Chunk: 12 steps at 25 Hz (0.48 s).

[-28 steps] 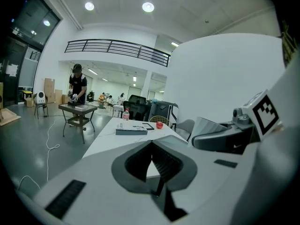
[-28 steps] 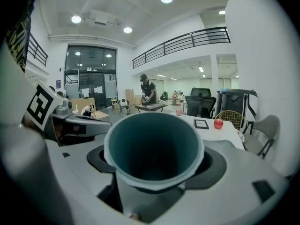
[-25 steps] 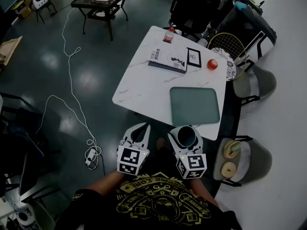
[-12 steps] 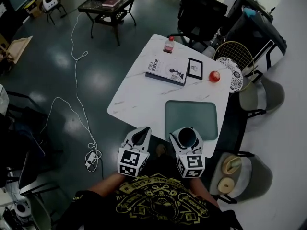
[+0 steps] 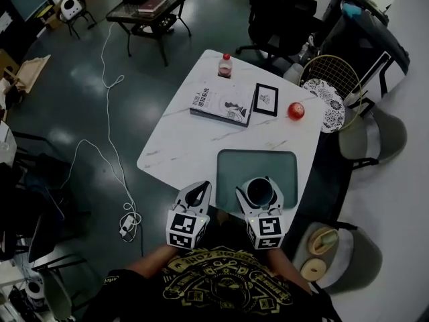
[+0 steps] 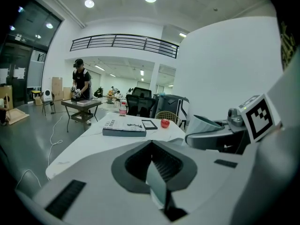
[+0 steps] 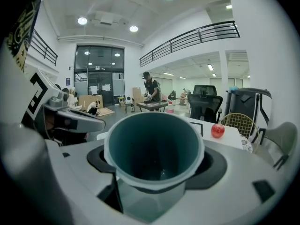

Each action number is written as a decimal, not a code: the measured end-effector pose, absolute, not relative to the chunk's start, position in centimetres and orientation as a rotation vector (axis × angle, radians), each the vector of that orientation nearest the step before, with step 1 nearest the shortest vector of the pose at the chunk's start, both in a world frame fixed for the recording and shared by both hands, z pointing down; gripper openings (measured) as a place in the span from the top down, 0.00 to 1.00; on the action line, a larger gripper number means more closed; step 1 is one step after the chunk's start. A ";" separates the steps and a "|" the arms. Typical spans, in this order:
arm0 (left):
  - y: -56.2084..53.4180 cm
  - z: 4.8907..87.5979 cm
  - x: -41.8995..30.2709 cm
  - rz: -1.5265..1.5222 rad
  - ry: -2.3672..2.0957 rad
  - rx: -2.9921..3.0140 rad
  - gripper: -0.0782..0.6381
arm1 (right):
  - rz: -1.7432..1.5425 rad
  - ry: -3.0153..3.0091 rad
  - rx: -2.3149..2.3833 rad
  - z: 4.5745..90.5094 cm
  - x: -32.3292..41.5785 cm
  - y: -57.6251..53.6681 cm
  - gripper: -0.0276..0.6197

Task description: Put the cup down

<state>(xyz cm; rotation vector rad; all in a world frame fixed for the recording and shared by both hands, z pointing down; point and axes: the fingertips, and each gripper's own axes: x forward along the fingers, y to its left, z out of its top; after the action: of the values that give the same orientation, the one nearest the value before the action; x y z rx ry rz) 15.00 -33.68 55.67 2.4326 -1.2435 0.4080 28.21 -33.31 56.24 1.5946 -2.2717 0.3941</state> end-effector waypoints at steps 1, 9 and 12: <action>-33.8 56.0 15.5 0.411 -1.251 2.422 0.88 | 0.391 -2.276 1.584 56.4 28.7 -33.6 0.37; -34.7 58.5 18.4 0.463 -1.303 2.367 0.88 | 0.410 -2.317 1.515 58.3 30.9 -34.9 0.37; -35.3 58.8 19.0 0.469 -1.327 2.361 0.88 | 0.409 -2.316 1.509 59.0 31.5 -35.7 0.37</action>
<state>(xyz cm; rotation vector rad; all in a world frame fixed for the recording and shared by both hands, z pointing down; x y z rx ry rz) 18.96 -35.25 58.81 2.3609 -1.3271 0.4688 31.49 -35.68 59.00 1.5094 -2.3158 0.4092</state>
